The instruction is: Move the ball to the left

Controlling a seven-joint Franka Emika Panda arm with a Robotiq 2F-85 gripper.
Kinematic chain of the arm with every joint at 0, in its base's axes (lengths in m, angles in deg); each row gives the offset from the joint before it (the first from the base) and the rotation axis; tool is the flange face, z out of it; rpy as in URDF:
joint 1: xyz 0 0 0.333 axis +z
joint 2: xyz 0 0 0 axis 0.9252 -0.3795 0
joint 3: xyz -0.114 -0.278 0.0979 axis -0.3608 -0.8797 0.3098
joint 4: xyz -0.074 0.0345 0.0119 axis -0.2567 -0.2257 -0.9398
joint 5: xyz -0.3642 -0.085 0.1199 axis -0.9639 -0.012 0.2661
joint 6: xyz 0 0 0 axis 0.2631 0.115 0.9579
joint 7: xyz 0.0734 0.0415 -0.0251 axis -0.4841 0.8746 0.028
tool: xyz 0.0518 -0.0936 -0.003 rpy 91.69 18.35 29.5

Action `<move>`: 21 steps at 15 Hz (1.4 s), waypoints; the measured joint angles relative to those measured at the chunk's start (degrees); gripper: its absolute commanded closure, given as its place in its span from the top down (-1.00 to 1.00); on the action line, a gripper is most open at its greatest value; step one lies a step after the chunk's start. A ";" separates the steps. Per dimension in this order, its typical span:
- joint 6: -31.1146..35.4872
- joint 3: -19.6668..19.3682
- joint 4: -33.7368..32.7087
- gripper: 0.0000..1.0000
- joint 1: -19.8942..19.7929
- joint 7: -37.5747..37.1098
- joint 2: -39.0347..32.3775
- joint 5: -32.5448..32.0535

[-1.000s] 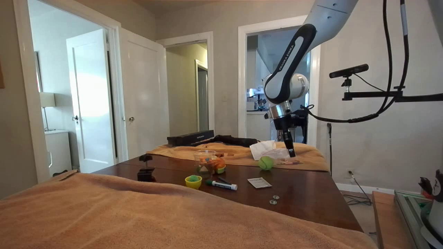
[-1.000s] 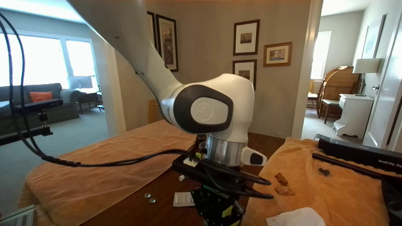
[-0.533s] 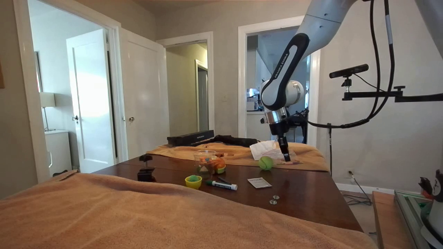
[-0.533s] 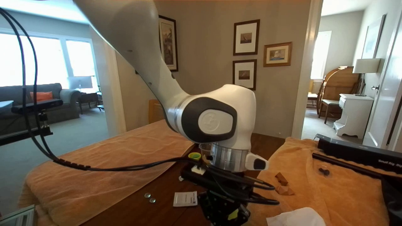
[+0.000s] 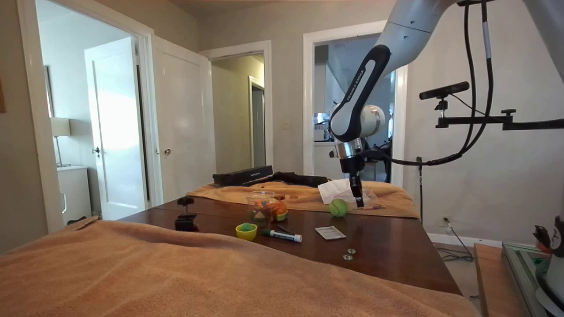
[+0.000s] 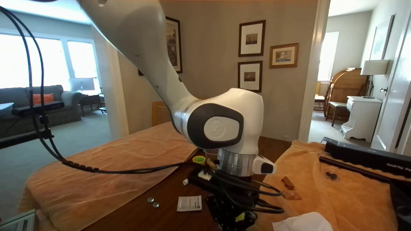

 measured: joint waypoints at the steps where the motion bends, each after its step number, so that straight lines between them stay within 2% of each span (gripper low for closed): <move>1: 0.08 0.46 -0.07 -1.00 -0.31 0.00 0.00 0.93; 3: 0.69 1.22 -0.19 -1.00 -0.79 0.15 0.00 3.02; 8: 7.74 3.65 -0.07 -1.00 -2.67 3.25 -0.04 8.76; 12: 14.98 8.12 0.56 -1.00 -6.22 10.53 -0.05 18.39; 16: 20.54 17.52 0.74 -1.00 -13.18 22.60 0.74 35.82; 21: 21.33 33.59 0.63 -1.00 -26.26 40.27 4.92 57.97</move>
